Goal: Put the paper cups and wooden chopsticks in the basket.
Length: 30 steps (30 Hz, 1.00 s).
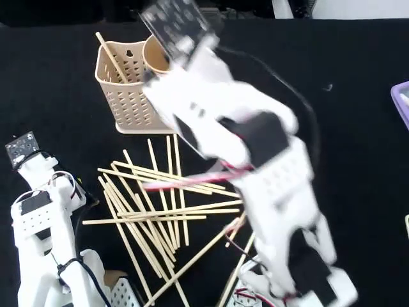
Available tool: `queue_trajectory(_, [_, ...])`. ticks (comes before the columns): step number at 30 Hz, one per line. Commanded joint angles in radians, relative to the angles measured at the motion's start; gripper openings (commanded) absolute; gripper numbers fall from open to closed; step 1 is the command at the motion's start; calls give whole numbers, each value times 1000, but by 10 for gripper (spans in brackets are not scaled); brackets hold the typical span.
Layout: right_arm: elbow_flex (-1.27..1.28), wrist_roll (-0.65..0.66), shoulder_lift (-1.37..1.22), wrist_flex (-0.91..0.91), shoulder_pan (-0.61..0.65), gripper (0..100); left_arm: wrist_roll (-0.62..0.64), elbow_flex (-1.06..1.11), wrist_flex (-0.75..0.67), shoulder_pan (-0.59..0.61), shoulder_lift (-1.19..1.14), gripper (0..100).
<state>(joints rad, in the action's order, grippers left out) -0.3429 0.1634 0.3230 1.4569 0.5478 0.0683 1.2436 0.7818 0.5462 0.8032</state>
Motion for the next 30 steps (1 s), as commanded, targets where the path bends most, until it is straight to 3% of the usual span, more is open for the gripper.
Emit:
queue_trajectory(1, [156, 104, 110, 146, -117, 131, 11, -4, -12, 10, 5, 177])
queue_trajectory(4, [369, 324, 162, 169, -226, 131, 11, -4, -12, 10, 5, 177])
queue_trajectory(10, [831, 902, 269, 124, -342, 131, 11, -4, -12, 10, 5, 177])
queue_trajectory(14, [1101, 1089, 312, -57, -376, 131, 11, -4, -12, 10, 5, 177])
queue_trajectory(17, [1271, 1154, 309, -222, -381, 150, 11, -4, -12, 10, 5, 177])
queue_trajectory(23, [1415, 1157, 288, -385, -358, 363, 11, -4, -12, 8, 5, 177])
queue_trajectory(30, [1426, 961, 185, -522, -152, 299, 11, -5, -12, 7, 5, 177])
